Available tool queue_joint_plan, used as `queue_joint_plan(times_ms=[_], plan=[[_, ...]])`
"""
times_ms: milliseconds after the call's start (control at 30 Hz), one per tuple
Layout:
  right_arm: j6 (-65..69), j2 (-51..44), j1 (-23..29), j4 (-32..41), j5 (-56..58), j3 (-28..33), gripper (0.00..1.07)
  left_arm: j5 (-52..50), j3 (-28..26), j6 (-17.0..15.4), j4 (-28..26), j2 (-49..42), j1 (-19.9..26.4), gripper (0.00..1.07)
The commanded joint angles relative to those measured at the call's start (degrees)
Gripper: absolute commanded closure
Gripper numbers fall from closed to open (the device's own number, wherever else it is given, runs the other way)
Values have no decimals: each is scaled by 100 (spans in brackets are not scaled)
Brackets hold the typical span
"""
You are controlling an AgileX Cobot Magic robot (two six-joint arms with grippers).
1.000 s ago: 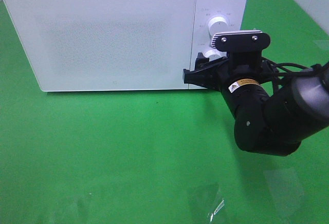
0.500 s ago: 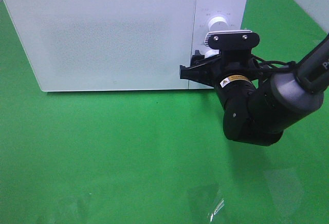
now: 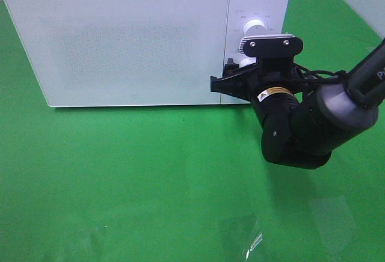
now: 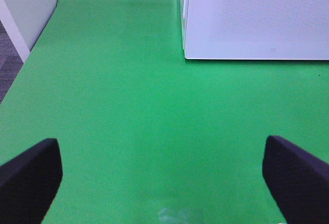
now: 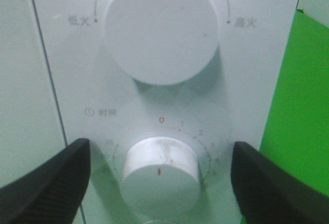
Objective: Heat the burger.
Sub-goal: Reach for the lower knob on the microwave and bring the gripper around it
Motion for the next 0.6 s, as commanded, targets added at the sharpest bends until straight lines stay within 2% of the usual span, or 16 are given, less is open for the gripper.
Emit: queue_joint_plan(times_ms=[33, 133, 200, 233, 267, 300, 333, 433, 500, 533, 567, 600], plan=[[-23, 23, -80, -201, -6, -63, 36, -86, 23, -6, -23, -115, 0, 9], [-23, 23, -80, -201, -29, -63, 38, -86, 23, -6, -23, -115, 0, 9], [-23, 23, -80, -201, -63, -63, 48, -86, 23, -6, -23, -115, 0, 9], [-23, 23, -80, -201, -63, -63, 48, -86, 23, -6, -23, -115, 0, 9], [-23, 23, -80, -201, -34, -63, 55, -86, 23, -6, -23, -115, 0, 9], [-23, 23, -80, -201, -34, -63, 55, -86, 23, -6, -23, -115, 0, 9], [-23, 23, -80, -201, -34, -63, 64, -86, 23, -6, -23, -115, 0, 9], [-23, 23, -80, -201, -40, -63, 70, -86, 23, -6, -23, -115, 0, 9], [-11, 23, -80, -246, -40, -63, 91, -86, 23, -6, -23, -115, 0, 9], [-11, 23, -80, -246, -40, -63, 91, -86, 23, -6, -23, -115, 0, 9], [6, 23, -80, -384, -34, -63, 99, -86, 23, -6, -23, -115, 0, 9], [6, 23, -80, -384, -34, -63, 99, -86, 23, -6, -23, -115, 0, 9]])
